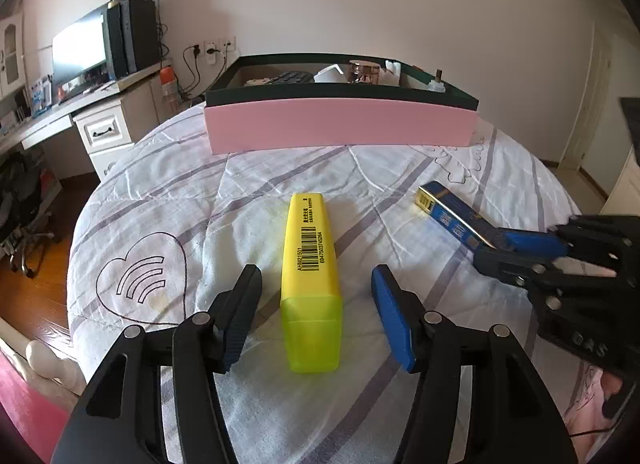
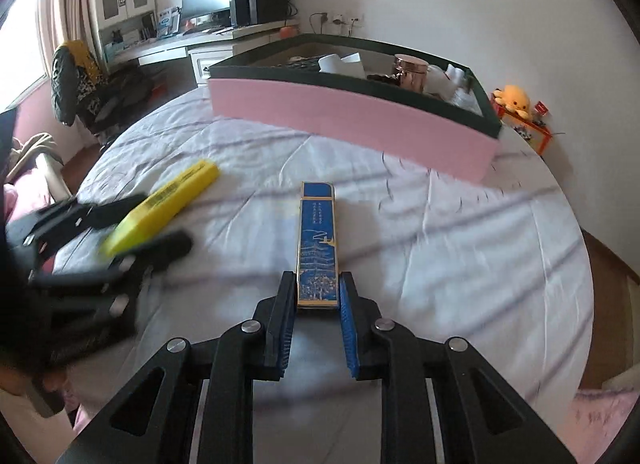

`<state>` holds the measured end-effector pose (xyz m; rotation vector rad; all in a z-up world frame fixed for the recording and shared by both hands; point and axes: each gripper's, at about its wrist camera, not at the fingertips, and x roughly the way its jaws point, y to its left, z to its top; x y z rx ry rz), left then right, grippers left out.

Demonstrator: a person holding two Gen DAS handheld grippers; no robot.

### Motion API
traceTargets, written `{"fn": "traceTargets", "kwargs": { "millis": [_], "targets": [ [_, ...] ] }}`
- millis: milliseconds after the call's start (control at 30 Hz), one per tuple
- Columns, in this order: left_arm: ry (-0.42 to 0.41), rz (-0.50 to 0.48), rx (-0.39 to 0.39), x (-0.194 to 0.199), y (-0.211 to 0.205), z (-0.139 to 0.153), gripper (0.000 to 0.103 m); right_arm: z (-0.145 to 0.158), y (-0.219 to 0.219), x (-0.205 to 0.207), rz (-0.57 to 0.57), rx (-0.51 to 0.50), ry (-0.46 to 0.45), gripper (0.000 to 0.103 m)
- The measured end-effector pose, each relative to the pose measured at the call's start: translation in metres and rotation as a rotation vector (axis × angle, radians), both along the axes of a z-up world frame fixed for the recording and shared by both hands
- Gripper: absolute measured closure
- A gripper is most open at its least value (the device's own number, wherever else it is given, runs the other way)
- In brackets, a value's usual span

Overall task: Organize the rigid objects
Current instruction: 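Grasp the yellow highlighter with the left tool while the right tool grasps the blue box, then carry the highlighter and blue box over the pink box with both tools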

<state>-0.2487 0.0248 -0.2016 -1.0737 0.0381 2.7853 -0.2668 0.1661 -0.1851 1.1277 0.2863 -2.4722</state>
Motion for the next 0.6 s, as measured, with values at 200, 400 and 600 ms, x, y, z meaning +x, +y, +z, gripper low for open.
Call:
{"fn": "traceTargets", "kwargs": {
  "millis": [200, 400, 600],
  "targets": [
    [-0.013, -0.028, 0.02, -0.002, -0.001, 0.0, 0.035, 0.0, -0.006, -0.019, -0.027, -0.049, -0.017, 0.076],
    [0.004, 0.0, -0.012, -0.002, -0.002, 0.001, 0.062, -0.005, -0.012, -0.025, -0.018, -0.032, -0.004, 0.069],
    [0.022, -0.003, -0.052, -0.002, 0.001, 0.001, 0.076, -0.006, -0.016, -0.019, 0.005, -0.015, 0.019, 0.075]
  ]
}}
